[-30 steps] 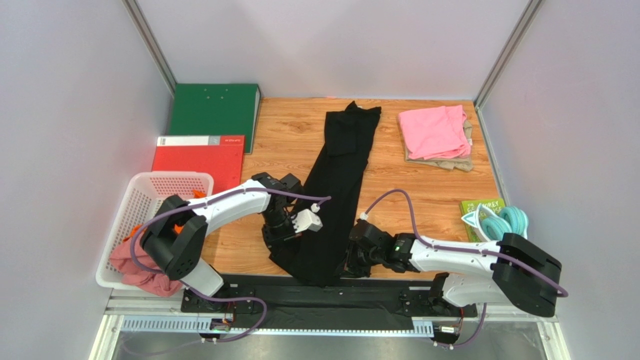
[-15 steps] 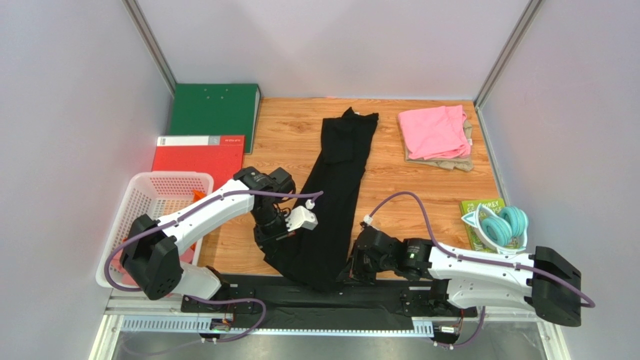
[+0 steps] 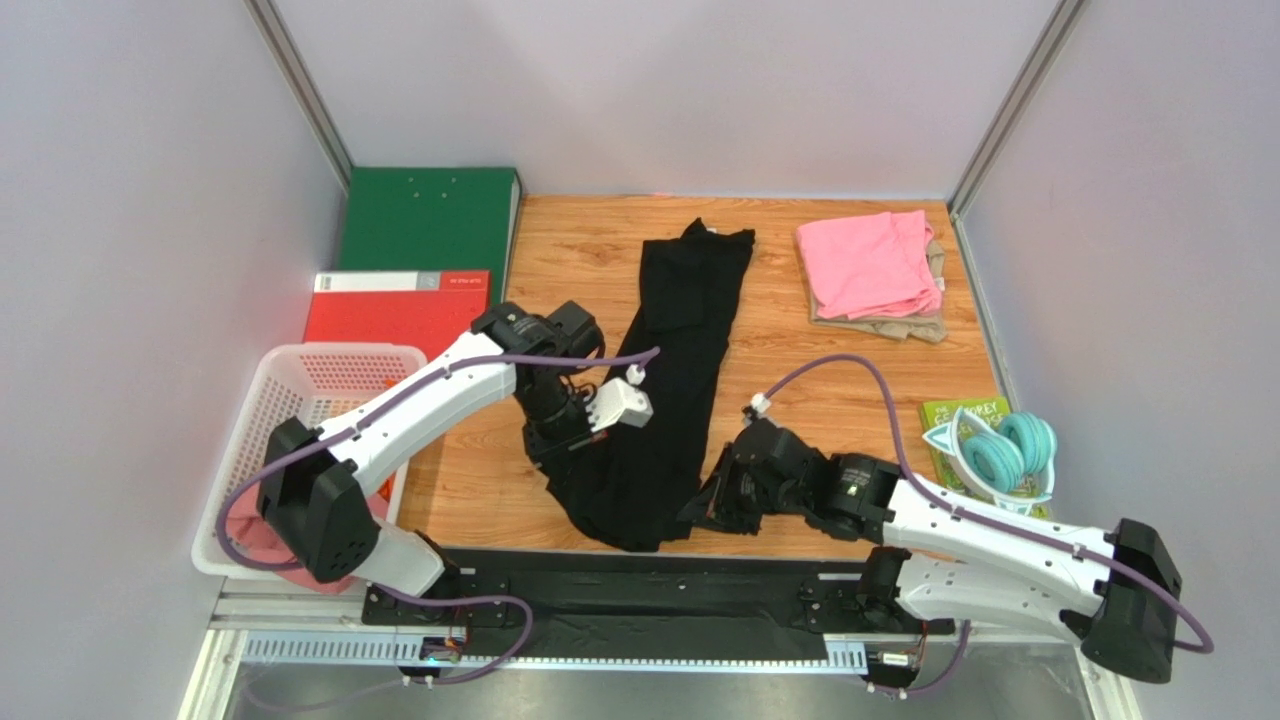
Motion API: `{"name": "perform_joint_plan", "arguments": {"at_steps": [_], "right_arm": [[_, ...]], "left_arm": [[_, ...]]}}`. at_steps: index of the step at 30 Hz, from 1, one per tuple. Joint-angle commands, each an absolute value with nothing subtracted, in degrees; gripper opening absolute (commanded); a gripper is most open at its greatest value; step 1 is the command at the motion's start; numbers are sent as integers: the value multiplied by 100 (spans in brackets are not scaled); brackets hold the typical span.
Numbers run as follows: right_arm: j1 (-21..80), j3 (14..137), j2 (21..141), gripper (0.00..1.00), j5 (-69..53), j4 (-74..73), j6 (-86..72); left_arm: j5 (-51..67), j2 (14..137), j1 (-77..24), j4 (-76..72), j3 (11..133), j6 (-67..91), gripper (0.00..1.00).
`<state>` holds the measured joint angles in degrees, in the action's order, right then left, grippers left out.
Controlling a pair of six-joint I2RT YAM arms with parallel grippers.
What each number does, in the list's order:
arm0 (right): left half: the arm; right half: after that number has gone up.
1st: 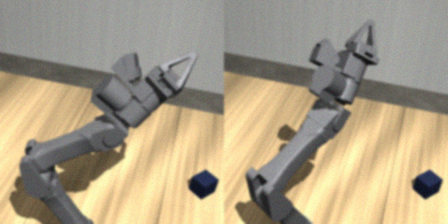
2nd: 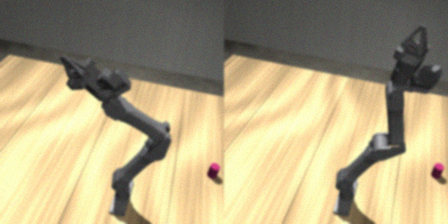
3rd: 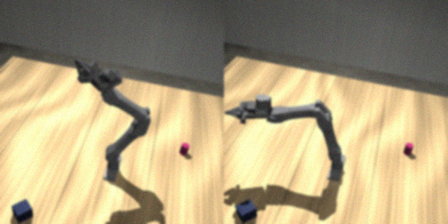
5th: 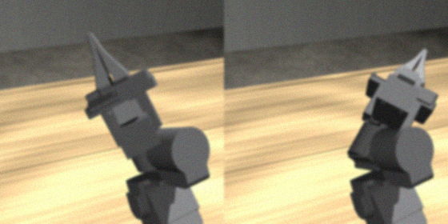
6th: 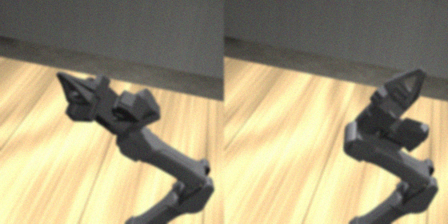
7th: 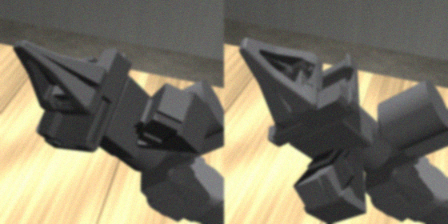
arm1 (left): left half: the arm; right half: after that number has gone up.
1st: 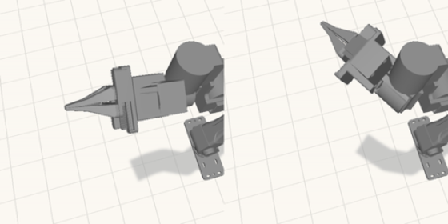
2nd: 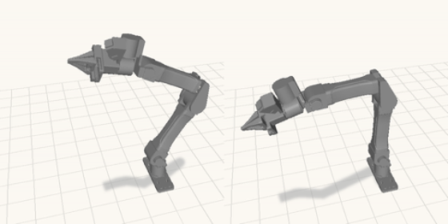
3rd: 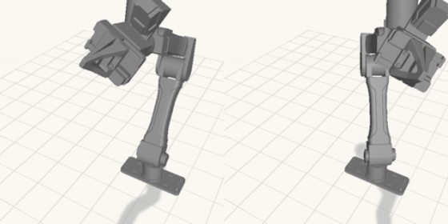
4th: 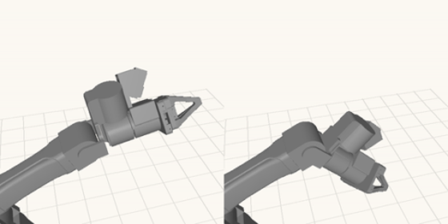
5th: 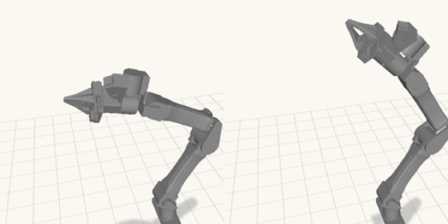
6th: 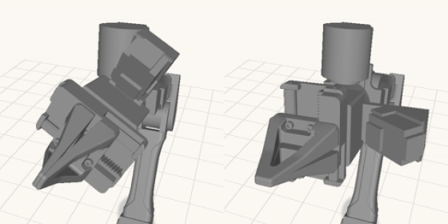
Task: Fold and stack the t-shirts
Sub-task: Grab the bottom of the folded rectangular tshirt with both arms, then fold the folded rectangular tshirt in 1/3 of the way
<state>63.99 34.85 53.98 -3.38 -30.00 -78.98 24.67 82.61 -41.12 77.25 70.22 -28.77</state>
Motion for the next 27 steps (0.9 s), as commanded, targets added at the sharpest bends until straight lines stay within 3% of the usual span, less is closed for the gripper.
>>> {"name": "perform_joint_plan", "arguments": {"at_steps": [1,13,19,27], "right_arm": [[5609,3937,5212,0,-184,-3313,-7235],[3333,5106,6941,0,-1151,-2840,-5476],[3094,5581,7847,0,-1441,-2479,-5274],[2971,5958,8534,0,-1556,-2303,-5151]], "left_arm": [[2417,8962,-3921,7735,7987,-2619,0],[2198,11459,-3068,7717,10352,-2479,0],[1767,12180,-3015,7822,11257,-2487,0],[1187,13367,-2909,8314,13428,-2514,0]]}}
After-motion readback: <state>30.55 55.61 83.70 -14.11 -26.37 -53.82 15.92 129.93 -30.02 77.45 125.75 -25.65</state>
